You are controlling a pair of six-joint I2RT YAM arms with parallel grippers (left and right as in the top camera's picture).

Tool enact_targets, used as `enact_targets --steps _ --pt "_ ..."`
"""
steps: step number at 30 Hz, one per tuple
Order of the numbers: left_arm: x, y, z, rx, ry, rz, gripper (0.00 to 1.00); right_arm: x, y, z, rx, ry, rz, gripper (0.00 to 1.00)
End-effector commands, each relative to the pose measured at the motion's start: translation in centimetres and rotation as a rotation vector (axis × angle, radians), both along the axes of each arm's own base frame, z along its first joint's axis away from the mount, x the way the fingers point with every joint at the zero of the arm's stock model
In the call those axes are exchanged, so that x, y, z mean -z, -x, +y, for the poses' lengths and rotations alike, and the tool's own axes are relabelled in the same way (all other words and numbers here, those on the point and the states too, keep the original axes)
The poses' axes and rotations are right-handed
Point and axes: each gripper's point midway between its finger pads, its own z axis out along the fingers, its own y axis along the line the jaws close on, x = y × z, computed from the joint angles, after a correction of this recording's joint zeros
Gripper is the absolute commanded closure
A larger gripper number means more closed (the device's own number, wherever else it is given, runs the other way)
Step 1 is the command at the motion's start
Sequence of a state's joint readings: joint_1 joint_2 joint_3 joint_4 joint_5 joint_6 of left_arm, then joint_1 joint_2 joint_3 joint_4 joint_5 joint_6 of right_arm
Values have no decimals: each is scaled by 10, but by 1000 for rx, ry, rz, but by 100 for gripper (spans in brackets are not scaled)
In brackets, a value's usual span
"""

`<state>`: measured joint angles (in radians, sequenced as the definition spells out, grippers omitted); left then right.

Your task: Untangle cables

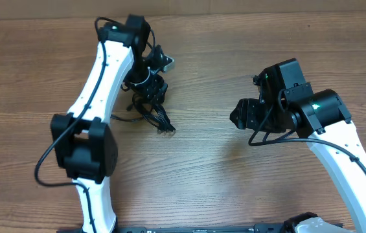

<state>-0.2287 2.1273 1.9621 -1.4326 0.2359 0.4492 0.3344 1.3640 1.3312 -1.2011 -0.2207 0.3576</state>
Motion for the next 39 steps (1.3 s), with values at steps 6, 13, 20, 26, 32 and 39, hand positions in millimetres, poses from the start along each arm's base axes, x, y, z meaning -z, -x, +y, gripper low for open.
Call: enact_targets --steps 6,13,20,26,32,39 --pt "54 12 0 55 -26 164 48 -1 3 -2 -9 10 6 37" --pt "74 19 4 44 -56 236 87 -1 4 -2 -10 6 6 36" --pt "40 10 -1 7 -25 202 95 -1 4 -2 -10 6 6 36" --pt "-76 -24 3 -182 49 -108 93 -1 3 -2 -10 6 6 36" --pt "-183 2 34 -422 53 -379 86 -2 2 -2 -10 8 -3 35" --pt "-167 39 47 -508 30 -364 86 -1 0 -5 -9 26 -10 32"
